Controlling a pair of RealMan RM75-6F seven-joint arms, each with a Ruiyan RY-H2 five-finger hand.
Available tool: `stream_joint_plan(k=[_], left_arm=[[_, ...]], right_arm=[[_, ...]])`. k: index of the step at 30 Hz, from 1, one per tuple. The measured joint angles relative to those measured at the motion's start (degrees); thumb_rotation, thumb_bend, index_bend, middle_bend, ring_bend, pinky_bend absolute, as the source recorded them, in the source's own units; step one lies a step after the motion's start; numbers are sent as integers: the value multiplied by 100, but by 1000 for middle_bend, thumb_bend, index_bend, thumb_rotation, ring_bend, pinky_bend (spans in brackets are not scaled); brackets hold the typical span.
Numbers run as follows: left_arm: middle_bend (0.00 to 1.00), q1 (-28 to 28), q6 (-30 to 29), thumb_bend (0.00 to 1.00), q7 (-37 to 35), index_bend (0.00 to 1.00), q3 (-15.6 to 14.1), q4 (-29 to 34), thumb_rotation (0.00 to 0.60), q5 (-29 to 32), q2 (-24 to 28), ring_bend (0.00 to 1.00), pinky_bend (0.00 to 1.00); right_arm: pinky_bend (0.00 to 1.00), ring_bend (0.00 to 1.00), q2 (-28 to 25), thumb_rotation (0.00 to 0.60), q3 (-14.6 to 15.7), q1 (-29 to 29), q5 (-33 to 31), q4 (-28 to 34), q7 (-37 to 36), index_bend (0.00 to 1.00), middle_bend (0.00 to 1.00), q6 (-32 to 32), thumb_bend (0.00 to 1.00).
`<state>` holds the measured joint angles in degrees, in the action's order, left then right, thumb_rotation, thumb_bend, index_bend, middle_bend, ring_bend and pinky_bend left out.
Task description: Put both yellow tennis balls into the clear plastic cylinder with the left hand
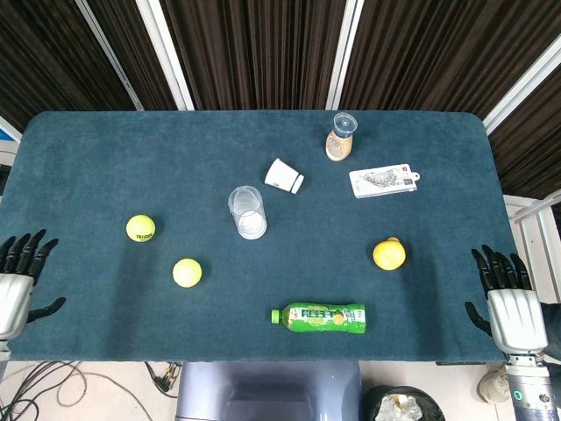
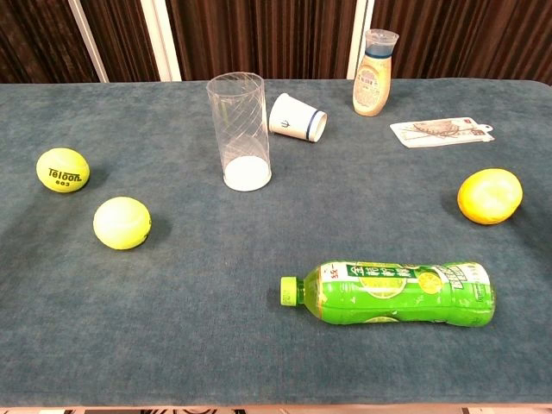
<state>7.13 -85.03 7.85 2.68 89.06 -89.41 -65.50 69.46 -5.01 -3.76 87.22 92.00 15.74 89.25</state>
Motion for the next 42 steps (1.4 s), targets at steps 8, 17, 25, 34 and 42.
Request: stream_joint_plan(k=[8,17,25,34,42], left_arm=[[21,720,1043,0,342,118,73,446,600,-93,168,1,65],[29,1463,2191,0,1178,118,140,848,600,194,-30,7,83],[56,2006,2820,0,1562,132,192,625,600,545,-736,31,128],[70,2399,3170,0,2001,150,226,189,600,851,-1369,66,170],[178,2684,3446,47,2513,198,170,24,600,1157,-1614,219,347]], right_arm=[[87,118,-10,600,-16,18,-36,27,40,28,75,23,339],[87,119,-19,600,-32,32,-67,40,34,28,75,39,340],[87,119,-34,600,-46,42,-93,45,25,28,75,48,340],[87,118,-65,600,-69,65,-107,65,-25,28,75,97,339],[87,119,-72,600,-85,76,-111,80,-15,28,75,130,340]])
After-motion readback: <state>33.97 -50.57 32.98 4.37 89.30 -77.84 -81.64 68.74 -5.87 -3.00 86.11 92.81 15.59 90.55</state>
